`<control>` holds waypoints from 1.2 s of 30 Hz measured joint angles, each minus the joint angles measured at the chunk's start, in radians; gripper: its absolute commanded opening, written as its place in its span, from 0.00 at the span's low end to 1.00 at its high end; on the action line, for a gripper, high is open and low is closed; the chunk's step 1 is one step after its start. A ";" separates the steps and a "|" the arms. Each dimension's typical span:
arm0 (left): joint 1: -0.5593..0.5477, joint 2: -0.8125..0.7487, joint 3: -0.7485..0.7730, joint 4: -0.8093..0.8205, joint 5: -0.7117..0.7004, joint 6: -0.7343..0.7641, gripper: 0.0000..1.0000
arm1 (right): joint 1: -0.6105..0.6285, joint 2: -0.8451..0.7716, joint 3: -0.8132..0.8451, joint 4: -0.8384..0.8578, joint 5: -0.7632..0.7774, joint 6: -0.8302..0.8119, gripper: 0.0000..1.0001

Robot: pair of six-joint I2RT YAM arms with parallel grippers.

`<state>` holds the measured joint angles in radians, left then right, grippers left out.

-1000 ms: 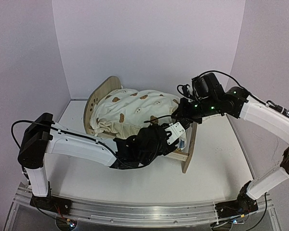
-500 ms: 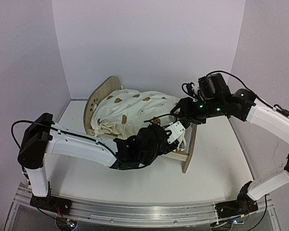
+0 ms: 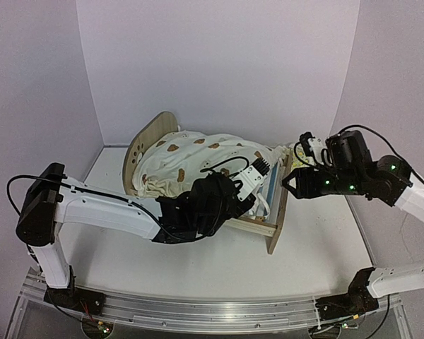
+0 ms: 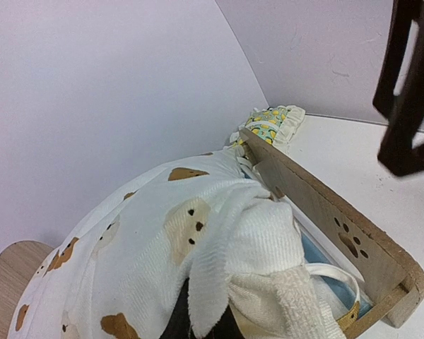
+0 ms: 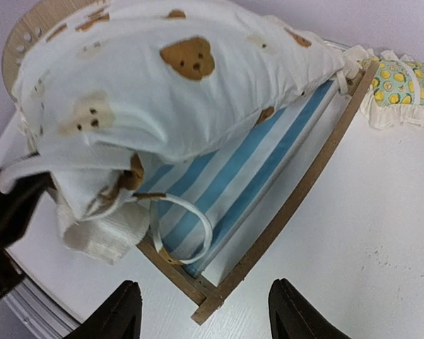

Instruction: Set up the pet bed

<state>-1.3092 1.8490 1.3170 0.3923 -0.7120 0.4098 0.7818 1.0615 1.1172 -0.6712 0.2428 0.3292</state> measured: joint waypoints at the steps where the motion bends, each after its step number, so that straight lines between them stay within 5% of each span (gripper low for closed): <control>1: 0.001 -0.002 0.000 0.000 0.000 0.000 0.00 | 0.000 0.013 -0.010 -0.003 -0.003 -0.019 0.65; 14: 0.001 -0.031 -0.023 -0.003 -0.011 -0.023 0.00 | 0.000 0.268 -0.016 0.044 -0.055 -0.133 0.69; 27: 0.024 -0.115 -0.068 -0.008 -0.008 -0.052 0.00 | 0.000 0.322 -0.072 0.224 -0.045 -0.008 0.61; 31: 0.031 -0.124 -0.070 -0.007 -0.003 -0.056 0.00 | 0.000 0.339 -0.094 0.255 -0.054 0.023 0.54; 36: 0.035 -0.125 -0.074 -0.007 0.004 -0.068 0.00 | 0.000 0.372 -0.109 0.282 -0.067 0.047 0.33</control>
<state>-1.2737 1.7242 1.2432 0.3851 -0.7081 0.3415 0.7818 1.4339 1.0083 -0.3887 0.1759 0.3757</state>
